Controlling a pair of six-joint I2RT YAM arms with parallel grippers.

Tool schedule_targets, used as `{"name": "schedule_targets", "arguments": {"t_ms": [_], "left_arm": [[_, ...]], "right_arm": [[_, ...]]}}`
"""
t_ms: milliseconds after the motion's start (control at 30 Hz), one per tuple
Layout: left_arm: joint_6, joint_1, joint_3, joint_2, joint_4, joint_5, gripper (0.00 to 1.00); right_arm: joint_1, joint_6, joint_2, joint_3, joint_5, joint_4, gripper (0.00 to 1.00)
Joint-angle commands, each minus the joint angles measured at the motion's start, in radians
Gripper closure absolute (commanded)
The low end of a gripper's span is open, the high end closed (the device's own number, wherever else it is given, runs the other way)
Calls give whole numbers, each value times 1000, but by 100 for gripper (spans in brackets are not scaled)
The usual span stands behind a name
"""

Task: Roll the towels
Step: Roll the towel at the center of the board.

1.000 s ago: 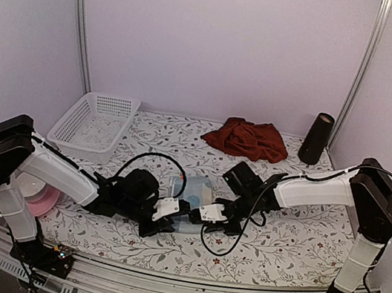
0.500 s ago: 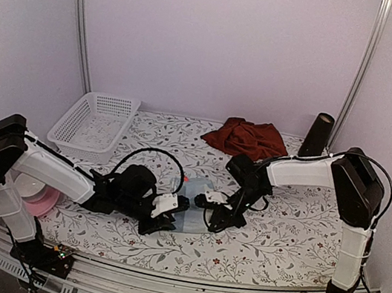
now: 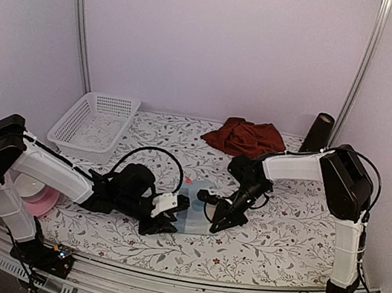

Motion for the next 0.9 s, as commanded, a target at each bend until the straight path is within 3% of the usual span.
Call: {"name": "schedule_targets", "arguments": {"t_ms": [0, 133, 433, 700, 867], "left_arm": [[-24, 20, -1, 9, 51, 28, 68], [-41, 36, 1, 24, 67, 57, 75], [-72, 54, 19, 64, 86, 108, 76], [-104, 64, 32, 94, 97, 89, 97], [-132, 77, 47, 115, 78, 58, 100]], "right_arm": [[-33, 8, 20, 27, -52, -36, 93], [-34, 10, 21, 29, -52, -36, 93], [-34, 20, 25, 30, -44, -27, 93], [-33, 29, 25, 27, -26, -17, 90], [-34, 31, 17, 20, -14, -1, 77]]}}
